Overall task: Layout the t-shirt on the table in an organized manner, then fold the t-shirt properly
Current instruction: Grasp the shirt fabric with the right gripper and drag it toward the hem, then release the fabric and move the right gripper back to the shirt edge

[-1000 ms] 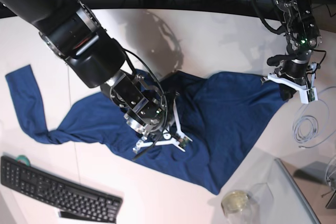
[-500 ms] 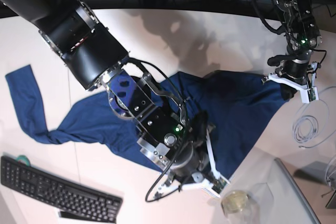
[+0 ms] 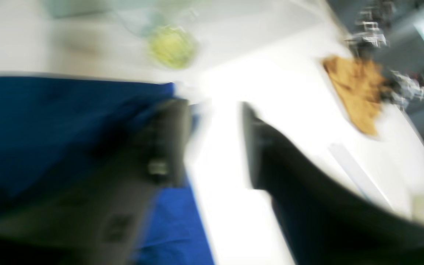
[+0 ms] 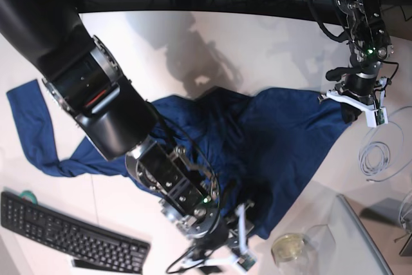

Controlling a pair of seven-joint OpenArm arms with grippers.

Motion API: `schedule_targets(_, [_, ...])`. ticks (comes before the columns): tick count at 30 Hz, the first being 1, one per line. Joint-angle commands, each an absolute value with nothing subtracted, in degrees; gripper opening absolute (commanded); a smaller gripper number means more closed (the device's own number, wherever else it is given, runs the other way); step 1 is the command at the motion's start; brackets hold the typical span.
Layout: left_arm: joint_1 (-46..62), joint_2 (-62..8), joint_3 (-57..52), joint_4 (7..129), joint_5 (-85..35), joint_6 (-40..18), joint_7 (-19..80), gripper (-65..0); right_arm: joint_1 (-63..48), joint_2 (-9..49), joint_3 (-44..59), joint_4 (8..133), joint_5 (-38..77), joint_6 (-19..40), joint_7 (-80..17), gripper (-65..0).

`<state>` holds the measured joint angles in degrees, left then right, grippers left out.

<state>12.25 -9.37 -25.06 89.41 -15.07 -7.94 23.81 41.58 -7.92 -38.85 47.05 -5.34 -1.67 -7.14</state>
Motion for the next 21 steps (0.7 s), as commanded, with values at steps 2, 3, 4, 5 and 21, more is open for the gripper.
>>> schedule_targets(2, [11.9,-10.0,-25.4,90.3,-15.3,-8.0,22.5,-65.0,45.1,-8.5,-38.5,47.8,-2.8,-6.4,-9.4,-16.4])
schedule_targets(3, [11.9,-10.0,-25.4,90.3,-15.3,-8.0,22.5,-65.0,45.1,-8.0,-38.5,48.9,-1.1,-6.4,-12.6,-15.0])
schedule_targets(4, [11.9,-10.0,-25.4,90.3,-15.3,-8.0,22.5,-65.0,44.3,-7.2,-38.5,51.2,0.6,-6.4,-16.4,-15.9])
schedule_targets(5, [12.4,-10.0,-25.5,90.3,-15.3,-8.0,22.5,-65.0,42.6,-5.8,-38.5,54.4,2.9,-6.4,-20.9,-17.9])
schedule_targets(21, [13.2,-11.0,-33.0,97.5,-15.4,-8.0,22.5,-65.0,3.9,0.0,-29.3,90.2,11.0,-8.3,-45.8,-26.0])
